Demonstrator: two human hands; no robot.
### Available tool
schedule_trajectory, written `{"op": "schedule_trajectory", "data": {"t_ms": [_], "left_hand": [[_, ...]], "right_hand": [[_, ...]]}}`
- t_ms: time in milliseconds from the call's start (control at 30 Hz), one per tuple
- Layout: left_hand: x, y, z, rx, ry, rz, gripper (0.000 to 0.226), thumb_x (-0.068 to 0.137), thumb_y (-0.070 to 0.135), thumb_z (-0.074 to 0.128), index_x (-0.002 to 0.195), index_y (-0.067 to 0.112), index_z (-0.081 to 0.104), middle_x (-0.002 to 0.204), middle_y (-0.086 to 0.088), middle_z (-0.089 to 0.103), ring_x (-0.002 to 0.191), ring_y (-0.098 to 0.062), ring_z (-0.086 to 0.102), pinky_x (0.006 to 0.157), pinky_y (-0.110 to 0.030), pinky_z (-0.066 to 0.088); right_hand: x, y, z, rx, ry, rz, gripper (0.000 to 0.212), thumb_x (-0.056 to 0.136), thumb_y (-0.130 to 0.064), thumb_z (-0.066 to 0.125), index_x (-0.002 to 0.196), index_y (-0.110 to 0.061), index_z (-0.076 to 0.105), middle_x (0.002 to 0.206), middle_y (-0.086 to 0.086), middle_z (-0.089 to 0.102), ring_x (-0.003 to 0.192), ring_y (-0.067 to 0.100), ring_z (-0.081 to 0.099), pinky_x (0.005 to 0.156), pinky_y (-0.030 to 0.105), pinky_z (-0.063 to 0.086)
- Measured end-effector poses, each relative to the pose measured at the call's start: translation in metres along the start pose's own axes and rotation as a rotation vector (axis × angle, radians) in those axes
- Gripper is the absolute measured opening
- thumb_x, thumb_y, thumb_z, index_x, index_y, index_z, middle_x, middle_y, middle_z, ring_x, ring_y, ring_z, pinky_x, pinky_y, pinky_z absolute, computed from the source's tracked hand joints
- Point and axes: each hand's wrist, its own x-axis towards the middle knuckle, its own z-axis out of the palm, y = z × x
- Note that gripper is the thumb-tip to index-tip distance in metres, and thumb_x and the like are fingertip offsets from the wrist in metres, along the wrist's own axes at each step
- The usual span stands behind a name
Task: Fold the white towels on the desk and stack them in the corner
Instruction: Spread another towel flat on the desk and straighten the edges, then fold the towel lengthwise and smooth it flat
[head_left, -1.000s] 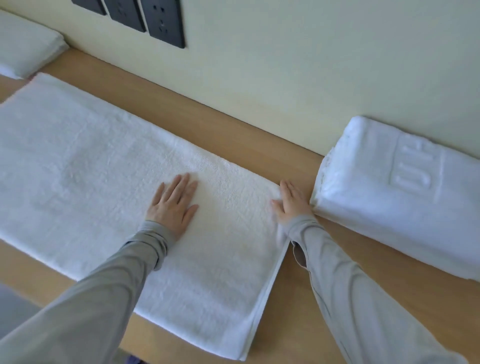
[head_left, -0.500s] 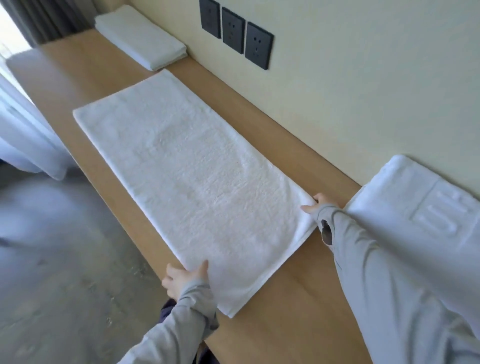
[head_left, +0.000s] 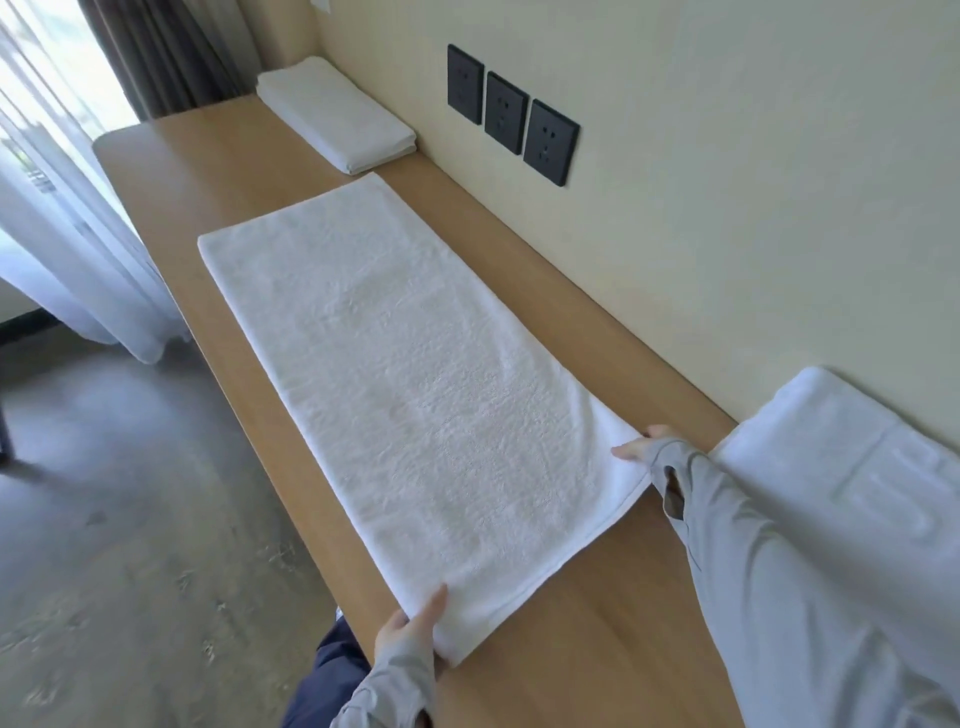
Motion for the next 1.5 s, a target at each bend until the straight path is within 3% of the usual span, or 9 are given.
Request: {"op": "schedule_trajectory", "data": {"t_ms": [200, 367, 467, 567, 800, 1167, 1333, 1400, 1500], "left_hand": [[-0.017, 0.009, -0.003, -0.108, -0.111, -0.015, 0.018, 0.081, 0.013, 0.07, 0.088, -0.002, 0.063, 0.092, -0.021, 0.067, 0.084, -0.04, 0.064, 0.068, -0.043, 0.053], [-0.038, 0.03, -0.01, -0.114, -0.116, 0.027, 0.02, 0.078, 0.011, 0.072, 0.084, -0.006, 0.064, 0.071, -0.016, 0.071, 0.071, -0.034, 0.066, 0.052, -0.034, 0.053], [-0.044, 0.049, -0.013, -0.107, -0.107, 0.08, 0.041, 0.075, 0.01, 0.075, 0.109, -0.006, 0.059, 0.095, -0.02, 0.069, 0.082, -0.037, 0.065, 0.057, -0.036, 0.053], [-0.046, 0.074, -0.019, -0.111, -0.075, 0.209, 0.073, 0.074, 0.009, 0.076, 0.136, 0.015, 0.038, 0.117, -0.019, 0.058, 0.086, -0.037, 0.065, 0.061, -0.04, 0.054], [-0.042, 0.155, -0.032, -0.209, -0.171, 0.31, 0.009, 0.079, 0.007, 0.07, 0.087, 0.002, 0.068, 0.06, -0.014, 0.067, 0.048, -0.024, 0.065, 0.042, -0.024, 0.051], [0.02, 0.348, -0.062, -0.533, -0.403, 0.263, 0.027, 0.072, 0.015, 0.071, 0.089, -0.004, 0.061, 0.076, -0.023, 0.07, 0.067, -0.028, 0.071, 0.047, -0.028, 0.056], [0.087, 0.429, -0.072, -0.178, -0.361, 0.46, 0.01, 0.071, -0.004, 0.07, 0.08, -0.005, 0.065, 0.065, -0.015, 0.067, 0.055, -0.02, 0.067, 0.048, -0.019, 0.053], [0.113, 0.462, -0.073, -0.014, -0.222, 0.578, 0.028, 0.077, 0.01, 0.074, 0.056, 0.007, 0.055, 0.046, -0.003, 0.045, 0.037, -0.01, 0.043, 0.037, -0.012, 0.035], [0.148, 0.51, -0.07, 0.146, -0.103, 0.704, 0.046, 0.074, 0.024, 0.077, 0.043, 0.019, 0.043, 0.054, 0.008, 0.032, 0.044, -0.007, 0.029, 0.043, -0.012, 0.022]], "right_hand": [[0.0, 0.001, -0.003, 0.016, 0.004, -0.034, 0.075, 0.082, -0.03, 0.07, 0.141, -0.006, 0.031, 0.143, 0.013, 0.04, 0.13, 0.03, 0.041, 0.103, 0.037, 0.035], [-0.011, -0.003, -0.013, 0.174, 0.111, -0.188, 0.053, 0.079, -0.02, 0.073, 0.123, -0.012, 0.045, 0.125, 0.012, 0.05, 0.096, 0.022, 0.05, 0.084, 0.031, 0.041], [-0.027, -0.019, -0.024, 0.272, 0.165, -0.356, 0.041, 0.08, -0.013, 0.07, 0.114, -0.018, 0.048, 0.112, 0.006, 0.049, 0.088, 0.019, 0.048, 0.079, 0.028, 0.039], [-0.048, -0.047, -0.035, 0.375, 0.147, -0.492, 0.021, 0.084, -0.009, 0.066, 0.098, -0.018, 0.054, 0.106, -0.001, 0.051, 0.092, 0.017, 0.049, 0.078, 0.025, 0.038], [-0.082, -0.133, -0.034, 0.809, 0.005, -0.4, 0.017, 0.085, 0.0, 0.06, 0.074, -0.012, 0.066, 0.084, 0.007, 0.061, 0.073, 0.017, 0.059, 0.05, 0.016, 0.052], [-0.088, -0.331, 0.011, 1.159, -0.058, -0.443, 0.013, 0.084, 0.004, 0.058, 0.074, -0.003, 0.062, 0.077, 0.013, 0.058, 0.072, 0.024, 0.059, 0.052, 0.027, 0.058], [-0.057, -0.43, 0.045, 1.221, -0.129, -0.33, 0.028, 0.085, 0.011, 0.03, 0.081, 0.004, 0.057, 0.087, 0.019, 0.055, 0.08, 0.03, 0.056, 0.07, 0.038, 0.054], [-0.042, -0.468, 0.06, 1.149, -0.069, -0.287, 0.036, 0.082, 0.023, 0.024, 0.082, 0.006, 0.056, 0.09, 0.022, 0.054, 0.081, 0.034, 0.055, 0.074, 0.037, 0.056], [-0.017, -0.51, 0.084, 0.997, 0.025, -0.289, 0.038, 0.078, 0.032, 0.033, 0.101, 0.012, 0.057, 0.1, 0.028, 0.054, 0.078, 0.035, 0.059, 0.093, 0.039, 0.051]]}}
